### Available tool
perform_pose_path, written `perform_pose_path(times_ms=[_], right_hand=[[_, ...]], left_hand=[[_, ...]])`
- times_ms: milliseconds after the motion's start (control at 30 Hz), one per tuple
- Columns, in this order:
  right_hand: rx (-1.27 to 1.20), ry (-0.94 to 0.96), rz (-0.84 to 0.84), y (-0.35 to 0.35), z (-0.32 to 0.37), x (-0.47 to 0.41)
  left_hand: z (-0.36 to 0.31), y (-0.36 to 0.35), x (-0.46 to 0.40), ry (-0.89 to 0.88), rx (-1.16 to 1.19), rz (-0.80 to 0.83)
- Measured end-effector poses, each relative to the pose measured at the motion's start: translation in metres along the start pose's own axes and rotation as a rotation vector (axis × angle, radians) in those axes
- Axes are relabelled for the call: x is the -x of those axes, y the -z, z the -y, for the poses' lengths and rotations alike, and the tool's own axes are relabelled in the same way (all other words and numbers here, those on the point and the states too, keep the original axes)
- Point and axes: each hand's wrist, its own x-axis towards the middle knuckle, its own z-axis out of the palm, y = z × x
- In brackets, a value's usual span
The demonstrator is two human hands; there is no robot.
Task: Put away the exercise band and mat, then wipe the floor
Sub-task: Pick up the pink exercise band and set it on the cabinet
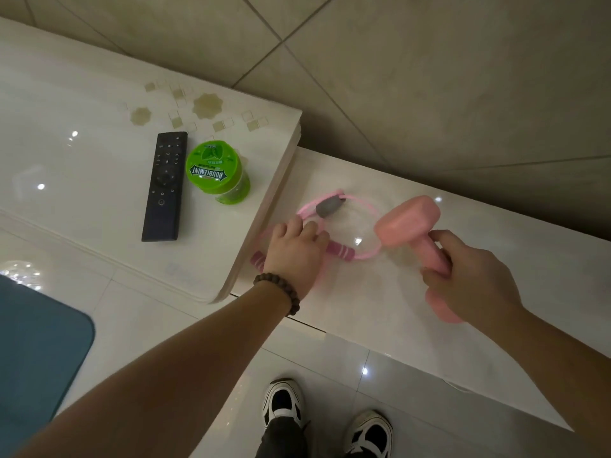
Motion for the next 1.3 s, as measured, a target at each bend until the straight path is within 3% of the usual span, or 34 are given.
perform_pose_path(times_ms=[100,200,400,600,800,1100,1300], right_hand=[[-0.028,-0.004,-0.015,0.003,-0.001,0.001],[-0.036,-0.009,-0.023,0.006,-0.003,-0.001],[-0.001,-0.010,-0.030,0.009,-0.008,-0.011],[0.001,-0.025,-0.044,0.009,-0.006,-0.014],[-0.020,-0.002,-0.028,0.003,-0.001,-0.010],[-0.028,0.014,0.005,-0.009,0.010,0.000],[-0.009,0.050,0.014,-0.012,0.018,0.010]], left_hand=[[0.006,0.015,-0.011,-0.011,0.011,-0.221],[0.009,0.031,-0.038,-0.019,0.079,-0.305],[0.010,0.018,-0.098,0.019,0.316,-0.150],[-0.001,-0.003,-0.055,0.200,0.571,0.002],[0.003,-0.026,-0.031,0.382,0.489,0.002],[-0.012,-0.030,-0.013,0.537,0.635,-0.058],[-0.020,-0.028,0.027,0.606,0.613,0.053]])
